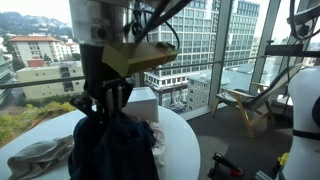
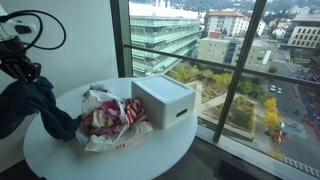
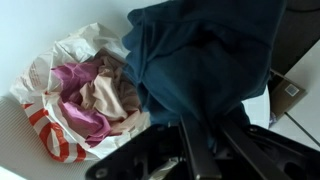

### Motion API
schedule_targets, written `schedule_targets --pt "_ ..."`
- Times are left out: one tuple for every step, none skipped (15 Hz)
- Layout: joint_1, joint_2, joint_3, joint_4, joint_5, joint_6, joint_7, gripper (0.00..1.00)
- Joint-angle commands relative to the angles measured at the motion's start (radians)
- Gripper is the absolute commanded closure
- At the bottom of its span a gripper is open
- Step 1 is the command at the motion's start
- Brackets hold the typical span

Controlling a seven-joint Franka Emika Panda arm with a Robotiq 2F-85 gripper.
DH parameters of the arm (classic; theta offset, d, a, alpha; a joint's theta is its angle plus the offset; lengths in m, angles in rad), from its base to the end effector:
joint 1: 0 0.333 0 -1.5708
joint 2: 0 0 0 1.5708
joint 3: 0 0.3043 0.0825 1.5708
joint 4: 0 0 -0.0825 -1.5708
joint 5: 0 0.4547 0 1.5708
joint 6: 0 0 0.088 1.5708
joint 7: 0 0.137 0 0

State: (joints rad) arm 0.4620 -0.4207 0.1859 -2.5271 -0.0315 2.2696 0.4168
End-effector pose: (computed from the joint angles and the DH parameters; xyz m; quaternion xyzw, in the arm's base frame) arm 0.3978 0.2919 0.3593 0.9886 0.1190 0.0927 0.0047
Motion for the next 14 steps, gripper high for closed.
schedule_targets --pt "-0.084 0.061 0.102 -0.068 -0.013 0.21 -0.049 0.89" --pt "-0.094 0.082 0.122 -0.088 -0.015 0.276 -0.049 0.89" --pt "-0.115 0.107 0.151 -0.107 -0.043 0.345 -0.028 0.89" --pt "-0.13 0.133 0.172 -0.121 -0.065 0.395 -0.022 0.89" --pt "-0.159 0.158 0.201 -0.137 -0.117 0.449 -0.002 0.89" --pt "-0.198 0.177 0.233 -0.15 -0.189 0.494 0.035 0.89" --pt "-0.238 0.198 0.263 -0.158 -0.264 0.531 0.077 0.89" --pt "-0.255 0.217 0.269 -0.163 -0.344 0.558 0.126 0.89" --pt "-0.294 0.238 0.292 -0.163 -0.422 0.582 0.179 0.89" --pt "-0.323 0.251 0.309 -0.16 -0.5 0.594 0.233 0.89" --pt "-0.363 0.263 0.333 -0.153 -0.599 0.603 0.308 0.89" --pt "-0.386 0.276 0.345 -0.143 -0.678 0.6 0.367 0.89" --pt "-0.407 0.299 0.357 -0.129 -0.75 0.595 0.427 0.89" --pt "-0.423 0.317 0.366 -0.117 -0.815 0.588 0.483 0.89"
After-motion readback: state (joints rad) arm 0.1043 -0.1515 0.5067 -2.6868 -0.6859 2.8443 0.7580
